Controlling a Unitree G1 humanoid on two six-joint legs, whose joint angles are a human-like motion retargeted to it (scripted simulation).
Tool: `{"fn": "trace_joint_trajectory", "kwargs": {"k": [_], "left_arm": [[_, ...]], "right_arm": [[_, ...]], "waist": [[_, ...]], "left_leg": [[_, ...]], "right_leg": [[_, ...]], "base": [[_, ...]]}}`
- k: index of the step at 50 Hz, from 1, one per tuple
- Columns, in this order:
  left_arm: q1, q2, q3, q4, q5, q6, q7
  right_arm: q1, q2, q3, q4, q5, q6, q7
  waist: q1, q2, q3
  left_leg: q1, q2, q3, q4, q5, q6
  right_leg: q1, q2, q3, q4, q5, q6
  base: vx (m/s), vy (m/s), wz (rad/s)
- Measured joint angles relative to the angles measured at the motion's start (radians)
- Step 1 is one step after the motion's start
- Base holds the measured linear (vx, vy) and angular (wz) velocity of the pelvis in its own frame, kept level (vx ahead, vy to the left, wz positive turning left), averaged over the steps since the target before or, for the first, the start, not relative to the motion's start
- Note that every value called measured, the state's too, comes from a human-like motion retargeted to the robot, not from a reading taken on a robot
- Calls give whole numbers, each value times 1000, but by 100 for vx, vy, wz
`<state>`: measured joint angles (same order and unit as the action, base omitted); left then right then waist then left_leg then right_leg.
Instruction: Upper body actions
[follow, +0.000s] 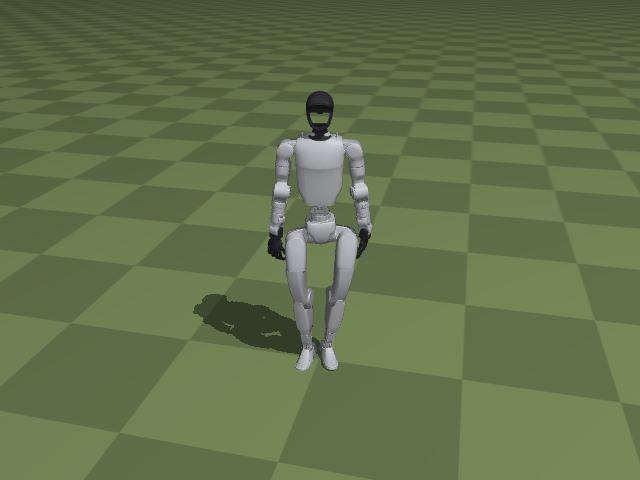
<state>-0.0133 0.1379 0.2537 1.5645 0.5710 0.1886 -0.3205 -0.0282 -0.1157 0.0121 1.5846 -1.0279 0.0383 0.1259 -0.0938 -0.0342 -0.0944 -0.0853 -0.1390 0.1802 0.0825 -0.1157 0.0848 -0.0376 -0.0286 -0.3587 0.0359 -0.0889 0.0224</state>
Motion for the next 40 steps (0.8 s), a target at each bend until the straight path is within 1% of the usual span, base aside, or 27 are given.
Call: {"fn": "trace_joint_trajectory", "kwargs": {"k": [5,8,10,13,15,16,17,18,20,22,23,25,27,30,31,33,36,40], "left_arm": [[2,59,33,-12,-18,5,20],[3,103,45,-24,-30,19,34],[-4,131,46,-29,-24,25,42],[-27,161,43,-33,-11,32,52],[-57,171,43,-36,-13,34,60],[-71,171,45,-39,-21,30,64],[-86,171,46,-43,-32,25,68],[-102,169,47,-48,-47,19,70],[-128,164,41,-60,-75,3,69],[-186,166,12,-77,-109,-23,47],[-216,167,-5,-83,-119,-34,40],[-282,163,-28,-95,-126,-49,47],[-391,125,-42,-115,-135,-78,109],[-503,127,-99,-143,-231,-136,135],[-533,129,-96,-162,-237,-144,134],[-618,132,-89,-192,-235,-149,125],[-773,139,-104,-210,-205,-138,93],[-948,152,-129,-234,-189,-129,68]], "right_arm": [[-17,16,38,-38,-1,-23,-15],[-35,24,73,-72,-18,-30,-50],[-39,23,93,-101,-23,-38,-66],[-33,17,102,-132,-18,-63,-82],[-33,11,97,-141,-3,-82,-101],[-35,8,93,-141,7,-91,-112],[-38,4,89,-142,17,-100,-122],[-43,0,85,-144,26,-109,-130],[-49,-6,78,-152,42,-122,-141],[-75,-13,60,-171,83,-141,-161],[-88,-16,48,-182,103,-152,-171],[-126,-20,15,-202,140,-169,-190],[-214,-36,-37,-231,208,-199,-207],[-339,-64,-42,-255,266,-252,-205],[-384,-70,-44,-266,268,-256,-204],[-489,-86,-58,-287,267,-261,-195],[-631,-124,-87,-338,270,-293,-176],[-810,-164,-79,-400,305,-338,-149]], "waist": [[3,-3,-1],[25,-8,26],[27,-14,51],[48,-22,90],[87,-32,113],[111,-41,122],[132,-53,132],[149,-69,145],[167,-93,177],[179,-112,251],[182,-124,281],[188,-130,335],[196,-90,393],[188,-103,428],[167,-101,442],[144,-90,474],[143,-78,515],[143,-81,558]], "left_leg": [[-42,44,24,-9,4,0],[-46,76,71,-25,12,1],[-44,90,83,-29,19,-1],[-38,114,96,-21,24,-9],[-43,128,118,-4,19,-17],[-51,131,130,7,15,-22],[-59,131,143,20,10,-27],[-69,123,157,34,4,-32],[-80,110,170,55,0,-38],[-109,110,169,115,-10,-54],[-133,109,168,151,-17,-63],[-191,115,160,213,-32,-74],[-290,144,135,257,-35,-75],[-447,171,161,339,-32,-87],[-487,172,161,354,-28,-85],[-581,191,175,398,-23,-82],[-756,238,184,519,-30,-86],[-966,283,212,701,-71,-66]], "right_leg": [[-95,14,91,71,40,34],[-131,35,214,110,45,47],[-132,26,228,122,32,39],[-106,-51,90,116,24,13],[-95,-105,6,110,55,-15],[-98,-130,-11,107,88,-21],[-102,-156,-23,104,118,-11],[-106,-184,-25,100,145,31],[-105,-215,-24,89,148,100],[-108,-230,-26,85,105,105],[-115,-249,-54,85,107,99],[-176,-272,-29,135,95,93],[-317,-249,42,237,68,91],[-462,-264,20,296,56,76],[-502,-264,9,315,51,67],[-595,-256,4,365,35,48],[-752,-252,10,463,7,32],[-978,-240,62,636,-55,28]], "base": [[-6,-3,-32],[-11,-10,-79],[-8,-13,-44],[-7,-15,-20],[-11,-14,-53],[-13,-16,-66],[-14,-19,-61],[-15,-19,-43],[-18,-19,-13],[-26,-23,19],[-29,-24,32],[-37,-33,43],[-71,-34,38],[-56,-20,-9],[-45,-20,18],[-48,-26,25],[-49,-27,7],[-43,-11,-25]]}}
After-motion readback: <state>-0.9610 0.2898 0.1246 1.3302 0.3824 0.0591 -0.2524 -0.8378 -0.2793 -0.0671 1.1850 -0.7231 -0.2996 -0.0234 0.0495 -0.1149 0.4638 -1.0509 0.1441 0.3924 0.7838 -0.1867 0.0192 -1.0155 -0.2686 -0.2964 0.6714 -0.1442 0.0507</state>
